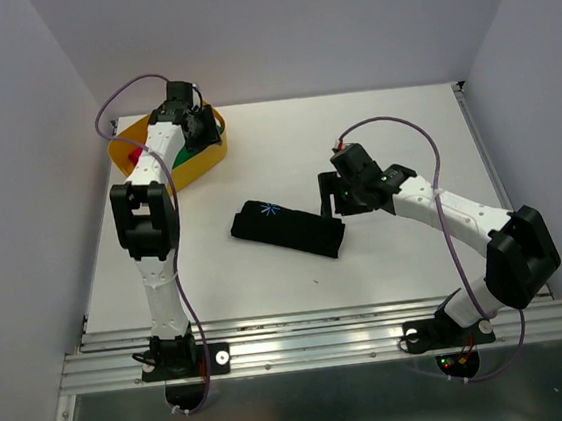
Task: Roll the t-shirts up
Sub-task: Move the bin to the center of the board.
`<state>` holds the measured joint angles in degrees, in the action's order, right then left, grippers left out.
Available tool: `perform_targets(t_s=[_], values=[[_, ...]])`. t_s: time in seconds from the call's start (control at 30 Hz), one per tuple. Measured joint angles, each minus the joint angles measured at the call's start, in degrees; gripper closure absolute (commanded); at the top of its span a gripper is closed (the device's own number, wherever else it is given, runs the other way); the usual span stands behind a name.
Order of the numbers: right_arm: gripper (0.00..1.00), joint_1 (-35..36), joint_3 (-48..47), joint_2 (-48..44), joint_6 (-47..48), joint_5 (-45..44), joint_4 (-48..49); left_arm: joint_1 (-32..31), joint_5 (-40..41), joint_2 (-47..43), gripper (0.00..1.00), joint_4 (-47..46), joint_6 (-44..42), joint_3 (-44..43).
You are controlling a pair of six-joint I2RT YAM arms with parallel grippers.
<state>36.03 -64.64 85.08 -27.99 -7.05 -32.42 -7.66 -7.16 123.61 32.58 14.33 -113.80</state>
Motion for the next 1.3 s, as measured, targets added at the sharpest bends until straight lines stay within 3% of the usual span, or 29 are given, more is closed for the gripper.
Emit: perform_targets(t_s=[0.3, 0.53, 0.63, 0.8, 0.9, 1.13, 1.27, 1.3], values=[[0.24, 0.0, 0.0, 0.0, -0.13, 0.02, 0.04, -0.28, -6.69, -0.39, 0.43, -0.74, -2.38, 5.4], [0.24, 0.0, 0.0, 0.0, -0.22, 0.02, 0.07, -0.74, -7.26, -1.22, 0.41, 0.24, -3.39, 5.53], [0.24, 0.0, 0.0, 0.0, -0.33, 0.0, 0.07, -1.11, -6.01, -1.22, 0.48, 1.22, -3.96, 5.14], [0.24, 0.0, 0.0, 0.0, -0.33, 0.0, 0.07, -2.08, -3.96, -1.2, 0.9, 2.32, -6.29, 3.98], [0.24, 0.0, 0.0, 0.0, -0.33, 0.02, 0.07, -3.15, -2.12, -1.2, 0.98, 0.68, -8.13, 3.48], [0.24, 0.0, 0.0, 0.0, -0.35, 0.02, 0.07, -4.96, 0.42, -1.22, 0.99, 3.91, -6.95, 3.19], [0.24, 0.0, 0.0, 0.0, -0.35, 0.02, 0.07, -5.57, 1.22, -1.22, 0.92, 4.17, -6.8, 3.19], [0.24, 0.0, 0.0, 0.0, -0.35, 0.02, 0.07, -5.64, 1.38, -1.22, 0.87, 4.2, -6.8, 3.19]])
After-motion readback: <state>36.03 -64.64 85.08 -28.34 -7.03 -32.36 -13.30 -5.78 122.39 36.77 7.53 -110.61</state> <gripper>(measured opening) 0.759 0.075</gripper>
